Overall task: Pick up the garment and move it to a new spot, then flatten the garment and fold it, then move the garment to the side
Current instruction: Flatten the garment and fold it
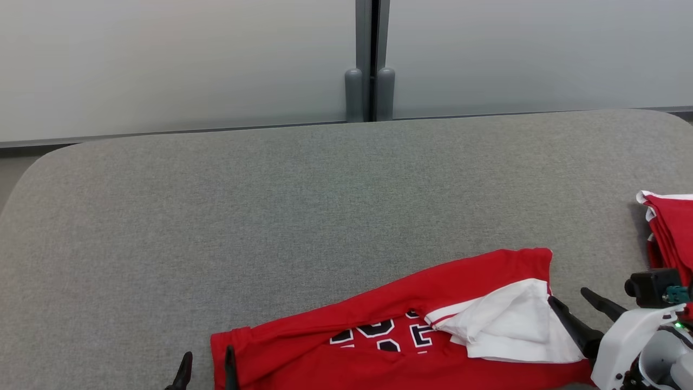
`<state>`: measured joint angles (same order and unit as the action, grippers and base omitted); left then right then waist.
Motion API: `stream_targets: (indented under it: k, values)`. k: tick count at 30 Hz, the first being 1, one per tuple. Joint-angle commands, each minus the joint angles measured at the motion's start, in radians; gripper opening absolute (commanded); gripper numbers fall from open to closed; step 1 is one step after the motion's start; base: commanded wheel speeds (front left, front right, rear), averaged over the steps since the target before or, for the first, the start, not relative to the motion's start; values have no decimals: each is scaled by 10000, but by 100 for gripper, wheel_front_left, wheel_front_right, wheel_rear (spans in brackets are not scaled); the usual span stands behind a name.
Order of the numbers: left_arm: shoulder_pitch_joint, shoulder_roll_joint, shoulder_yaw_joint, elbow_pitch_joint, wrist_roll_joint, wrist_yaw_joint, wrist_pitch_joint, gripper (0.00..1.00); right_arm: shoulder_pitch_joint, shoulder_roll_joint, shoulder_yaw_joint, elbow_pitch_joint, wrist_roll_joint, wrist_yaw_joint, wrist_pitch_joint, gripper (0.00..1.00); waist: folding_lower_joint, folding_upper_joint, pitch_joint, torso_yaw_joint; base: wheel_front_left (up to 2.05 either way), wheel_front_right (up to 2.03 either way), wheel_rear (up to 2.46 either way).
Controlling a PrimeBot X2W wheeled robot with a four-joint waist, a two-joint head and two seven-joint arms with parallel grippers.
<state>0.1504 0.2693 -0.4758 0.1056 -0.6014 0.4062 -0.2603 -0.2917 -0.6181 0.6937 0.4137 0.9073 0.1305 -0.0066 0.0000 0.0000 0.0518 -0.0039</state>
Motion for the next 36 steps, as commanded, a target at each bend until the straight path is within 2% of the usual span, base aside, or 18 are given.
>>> stream_targets:
  k: [1,5,11,20,21,22,28,36]
  values:
    - [79,-161,173,-127,289,25,-58,100,-119,123,-111,210,-146,5,160,100,0,0,119,146,0,0,0]
    - [224,-618,449,-272,772,-170,-54,100,-178,443,-284,811,-391,2,487,100,0,0,207,331,0,0,0]
    - [341,-1259,997,-349,1549,-740,-57,100,-121,778,-487,1653,-748,4,930,100,0,0,320,584,0,0,0]
    - [363,-1768,1802,-172,2278,-1486,-57,100,-84,1225,-90,1526,-68,17,1812,100,0,0,367,715,0,0,0]
    - [344,-1806,1886,-151,2344,-1555,-57,100,-92,1280,80,1293,158,31,1906,24,0,0,352,713,0,0,0]
    - [353,-1843,1966,-110,2385,-1614,-57,100,-65,1374,99,1030,655,39,1945,0,0,0,316,698,0,0,0]
    - [508,-2001,2463,104,2525,-2011,-57,100,-45,489,-259,682,1939,10,1671,0,0,0,-156,507,0,0,0]
    - [581,-2085,2923,304,2731,-2507,-58,100,34,-1057,-1040,1297,2748,2,1429,0,0,0,-641,294,0,0,0]
